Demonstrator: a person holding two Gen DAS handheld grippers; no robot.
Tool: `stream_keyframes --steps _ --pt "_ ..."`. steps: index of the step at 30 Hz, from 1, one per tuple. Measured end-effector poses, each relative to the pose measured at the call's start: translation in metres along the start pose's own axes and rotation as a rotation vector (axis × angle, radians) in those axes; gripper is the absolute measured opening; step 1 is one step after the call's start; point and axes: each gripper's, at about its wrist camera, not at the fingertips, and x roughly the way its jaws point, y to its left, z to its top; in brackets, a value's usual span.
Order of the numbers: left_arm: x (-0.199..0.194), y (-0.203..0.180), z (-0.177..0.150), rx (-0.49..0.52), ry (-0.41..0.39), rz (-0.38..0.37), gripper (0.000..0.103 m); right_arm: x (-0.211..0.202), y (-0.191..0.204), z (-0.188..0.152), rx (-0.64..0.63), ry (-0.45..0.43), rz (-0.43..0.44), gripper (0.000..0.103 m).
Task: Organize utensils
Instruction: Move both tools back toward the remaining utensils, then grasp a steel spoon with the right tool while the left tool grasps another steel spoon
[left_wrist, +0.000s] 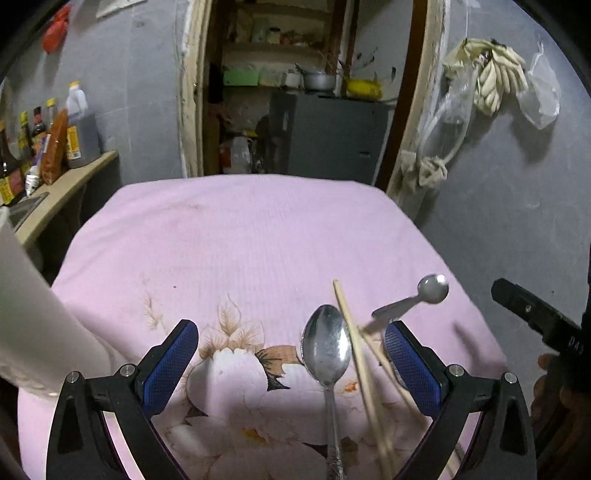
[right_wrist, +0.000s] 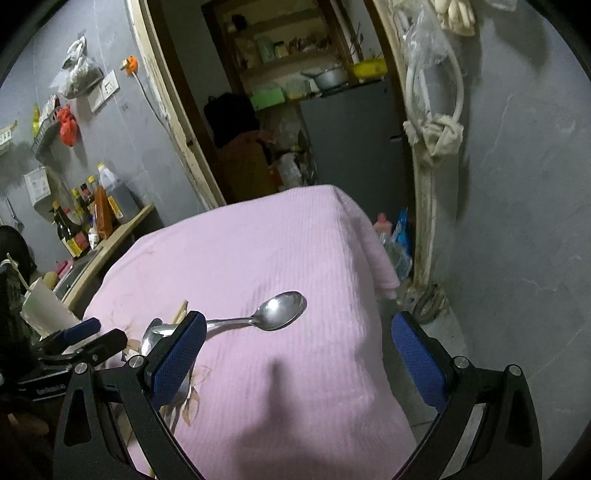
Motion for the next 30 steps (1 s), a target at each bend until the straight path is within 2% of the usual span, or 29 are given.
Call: stream_keyframes --steps 2,4,7,9,10,15,19,22,23,25,26,27,30 --pt "0.006 0.0 0.0 0.016 0.01 -0.009 0.096 0.008 0.001 0.001 -0.005 0.016 0.009 0.091" --pt "0.013 -0.001 0.0 0.029 0.033 -0.031 0.086 0.017 0.002 0.001 -0.009 0.052 0.019 0.076" --pt "0.023 -0.002 -0.001 0.039 0.075 -0.068 0.074 0.035 0.002 0.001 -0.004 0.121 0.05 0.062" --pt "0.03 -0.002 -0.001 0.04 0.104 -0.092 0.062 0.045 0.003 0.0 0.003 0.153 0.064 0.055" --pt "0.033 -0.002 -0.001 0.038 0.114 -0.098 0.06 0.047 0.002 0.0 0.005 0.161 0.068 0.052" --pt "0.041 0.003 0.0 0.017 0.142 -0.141 0.052 0.063 0.004 0.002 0.006 0.193 0.095 0.042" --pt "0.045 0.004 0.003 0.015 0.148 -0.159 0.046 0.066 0.004 0.002 0.0 0.207 0.094 0.029" --pt "0.048 0.0 0.004 0.034 0.153 -0.163 0.042 0.064 0.001 0.003 0.009 0.209 0.1 0.026" --pt "0.048 -0.002 0.004 0.041 0.155 -0.163 0.039 0.065 0.0 0.003 0.012 0.21 0.103 0.025" --pt "0.048 -0.004 0.005 0.05 0.157 -0.164 0.034 0.066 -0.002 0.004 0.02 0.216 0.1 0.013" --pt "0.049 -0.005 0.005 0.053 0.159 -0.163 0.027 0.066 -0.002 0.003 0.024 0.221 0.099 0.009" --pt "0.048 -0.005 0.005 0.054 0.161 -0.166 0.02 0.067 -0.003 0.003 0.027 0.222 0.102 0.008" --pt "0.047 -0.006 0.004 0.062 0.163 -0.152 0.014 0.067 -0.003 0.003 0.035 0.224 0.119 0.006"
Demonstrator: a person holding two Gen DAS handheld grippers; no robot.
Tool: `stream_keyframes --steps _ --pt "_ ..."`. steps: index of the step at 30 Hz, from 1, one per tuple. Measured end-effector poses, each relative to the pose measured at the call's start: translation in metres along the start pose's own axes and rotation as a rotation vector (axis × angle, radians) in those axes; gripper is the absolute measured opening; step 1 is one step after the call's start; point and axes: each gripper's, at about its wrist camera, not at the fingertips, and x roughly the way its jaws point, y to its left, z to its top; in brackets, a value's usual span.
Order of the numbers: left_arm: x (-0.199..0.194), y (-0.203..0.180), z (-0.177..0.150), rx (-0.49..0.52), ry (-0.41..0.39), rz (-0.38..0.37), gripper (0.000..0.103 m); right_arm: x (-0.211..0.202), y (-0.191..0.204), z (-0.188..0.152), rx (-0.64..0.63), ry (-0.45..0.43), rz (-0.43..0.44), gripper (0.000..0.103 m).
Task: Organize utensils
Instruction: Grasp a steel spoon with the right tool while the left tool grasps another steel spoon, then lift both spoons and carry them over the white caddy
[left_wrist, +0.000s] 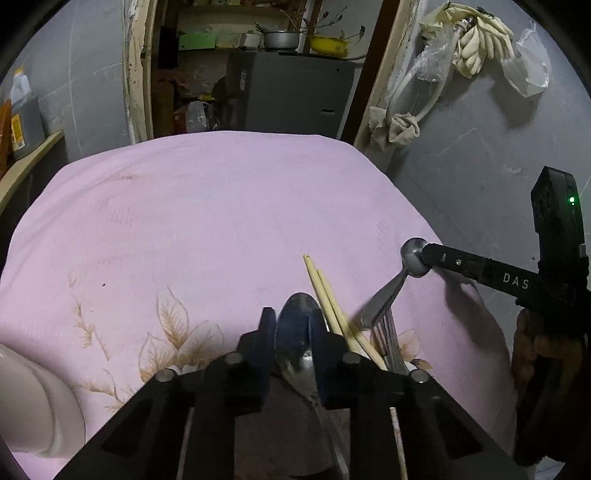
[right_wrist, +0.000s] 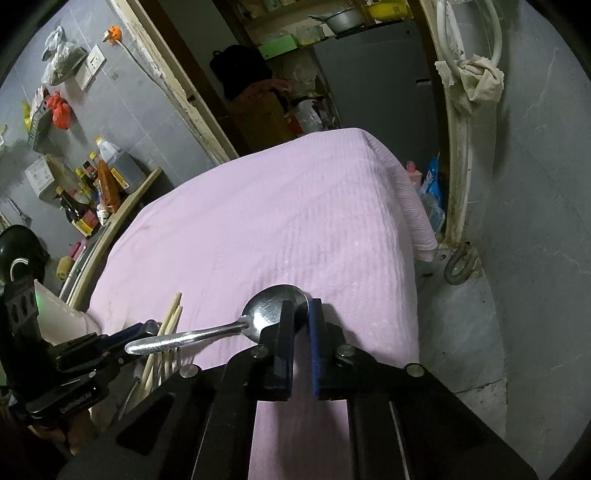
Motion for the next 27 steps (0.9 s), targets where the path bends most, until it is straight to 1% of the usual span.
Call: stream_keyframes --steps 3,6,9,12,15,17,19,22,27 --pt "-0.004 0.002 -0.001 -0.012 -0.004 0.006 0.009 -0.001 -0.002 -0.001 0.007 -0.002 0.027 0.004" --pt "-0.013 0.002 -0.001 -0.021 -0.021 0.009 0.004 -0.011 0.004 -0.004 0.001 -0.04 0.039 0.003" --pt "-0.026 -0.002 -0.002 -0.007 -0.049 0.048 0.003 -0.026 0.014 -0.007 -0.014 -0.082 0.033 0.002" --pt "-0.042 -0.001 -0.002 -0.015 -0.088 0.074 0.003 -0.047 0.031 -0.008 -0.056 -0.132 0.004 0.001" --pt "-0.063 -0.001 -0.001 -0.018 -0.137 0.116 0.003 -0.07 0.047 -0.008 -0.072 -0.186 -0.024 0.001" --pt "-0.082 -0.001 -0.001 -0.012 -0.179 0.158 0.003 -0.089 0.06 -0.006 -0.094 -0.227 -0.056 0.001" --pt "-0.098 -0.001 -0.001 -0.014 -0.213 0.178 0.003 -0.102 0.068 -0.002 -0.109 -0.256 -0.08 0.001" --pt "-0.125 0.001 0.002 -0.016 -0.273 0.202 0.003 -0.125 0.09 0.006 -0.142 -0.3 -0.116 0.001" --pt "-0.17 0.013 0.012 -0.034 -0.353 0.211 0.003 -0.155 0.126 0.015 -0.18 -0.347 -0.142 0.001"
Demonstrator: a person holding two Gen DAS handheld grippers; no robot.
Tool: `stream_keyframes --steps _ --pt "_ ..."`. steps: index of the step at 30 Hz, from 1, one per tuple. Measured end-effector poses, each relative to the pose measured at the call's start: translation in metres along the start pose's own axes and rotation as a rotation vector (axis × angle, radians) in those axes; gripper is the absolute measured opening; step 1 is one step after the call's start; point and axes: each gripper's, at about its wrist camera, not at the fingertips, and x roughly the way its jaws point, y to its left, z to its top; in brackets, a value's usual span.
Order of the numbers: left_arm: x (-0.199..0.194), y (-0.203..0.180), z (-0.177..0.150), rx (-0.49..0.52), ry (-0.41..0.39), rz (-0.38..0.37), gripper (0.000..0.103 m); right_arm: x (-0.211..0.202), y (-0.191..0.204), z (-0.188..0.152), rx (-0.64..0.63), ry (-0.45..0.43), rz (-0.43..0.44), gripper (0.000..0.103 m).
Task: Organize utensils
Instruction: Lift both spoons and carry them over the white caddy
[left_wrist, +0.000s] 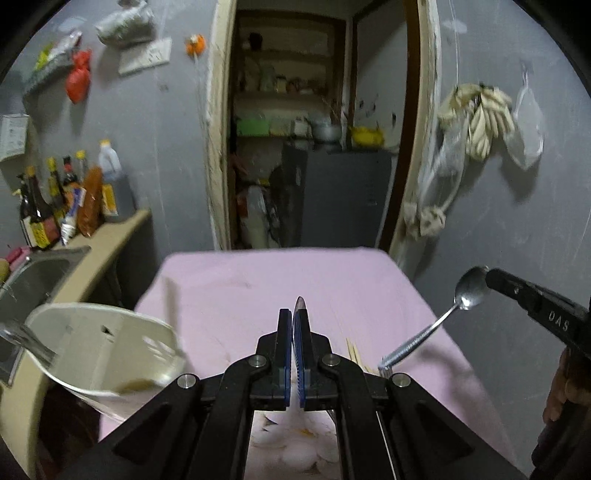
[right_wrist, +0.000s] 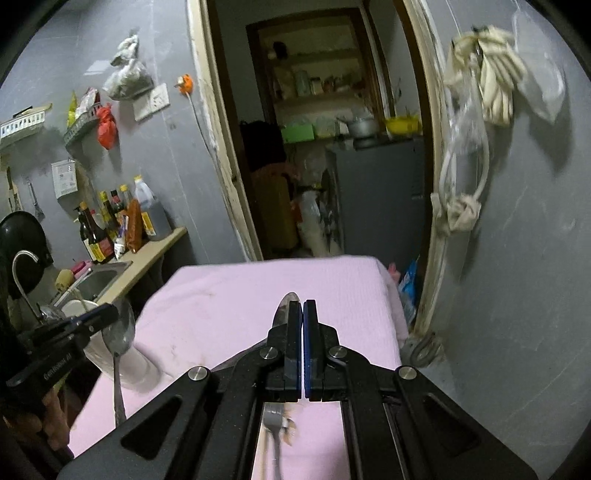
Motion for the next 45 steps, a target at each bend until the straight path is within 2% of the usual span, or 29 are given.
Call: stream_keyframes --steps 8,16,22,27,34,45 --pt "-0.054 0.047 0.037 -0.022 -0.128 0.034 0.003 -0.038 0.06 0.026 -0.031 -0.065 0.004 0.001" --pt "-0.092 0.124 0.061 -0.055 -0.235 0.138 0.003 -0.055 0.135 0.043 -0.117 -0.115 0.03 0.001" --pt "-0.106 0.175 0.072 -0.088 -0.3 0.226 0.003 -0.058 0.186 0.051 -0.186 -0.123 0.022 0.001" --pt "-0.102 0.206 0.077 -0.104 -0.328 0.278 0.003 -0.055 0.221 0.054 -0.243 -0.132 0.0 0.001" --pt "-0.081 0.224 0.078 -0.076 -0.341 0.313 0.003 -0.04 0.261 0.048 -0.368 -0.099 -0.066 0.001" --pt "-0.039 0.223 0.074 -0.031 -0.322 0.346 0.003 -0.012 0.274 0.038 -0.406 -0.032 -0.111 0.001"
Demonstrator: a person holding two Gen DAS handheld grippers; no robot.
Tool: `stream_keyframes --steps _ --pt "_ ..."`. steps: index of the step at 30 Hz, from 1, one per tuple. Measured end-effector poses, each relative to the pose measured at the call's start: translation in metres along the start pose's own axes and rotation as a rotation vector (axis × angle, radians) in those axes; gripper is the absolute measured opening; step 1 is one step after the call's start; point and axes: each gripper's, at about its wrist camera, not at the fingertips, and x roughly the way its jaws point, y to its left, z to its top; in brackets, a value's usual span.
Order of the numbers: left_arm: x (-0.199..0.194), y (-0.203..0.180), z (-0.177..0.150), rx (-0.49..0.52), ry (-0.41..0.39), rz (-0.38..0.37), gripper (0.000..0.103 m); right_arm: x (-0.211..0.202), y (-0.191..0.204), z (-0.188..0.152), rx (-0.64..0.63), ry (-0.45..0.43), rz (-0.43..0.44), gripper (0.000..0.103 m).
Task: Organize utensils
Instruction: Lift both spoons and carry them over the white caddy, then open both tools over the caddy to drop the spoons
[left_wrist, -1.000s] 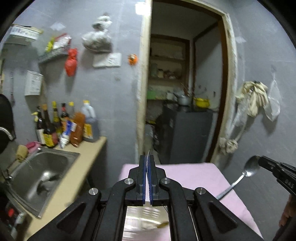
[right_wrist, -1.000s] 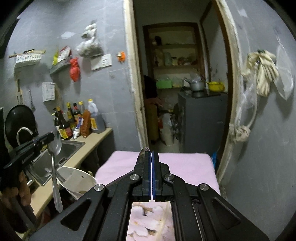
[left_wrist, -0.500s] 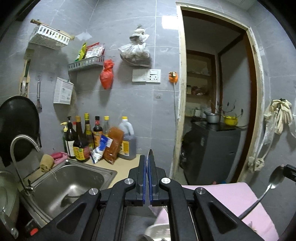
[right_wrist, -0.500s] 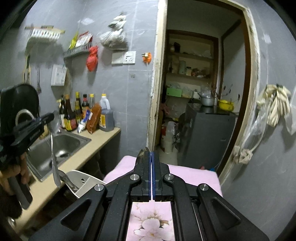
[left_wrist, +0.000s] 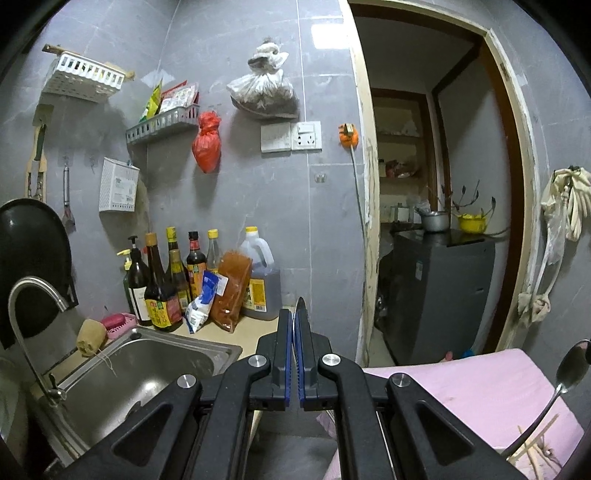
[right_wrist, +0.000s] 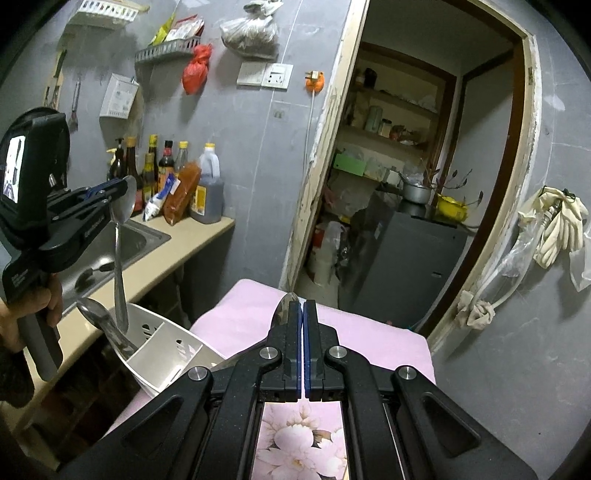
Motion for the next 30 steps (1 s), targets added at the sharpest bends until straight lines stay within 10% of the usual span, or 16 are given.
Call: stream_keyframes --steps 15,30 --pt "0.007 -0.014 -0.029 0.023 0.038 0.003 0.004 0.033 0.033 -0.014 -0.054 0.07 -0.008 0.001" --pt "-0.006 -0.008 -0.02 -0.062 0.178 -0.169 0.013 0.019 0.011 -0.018 0.074 0.045 0.119 0.002"
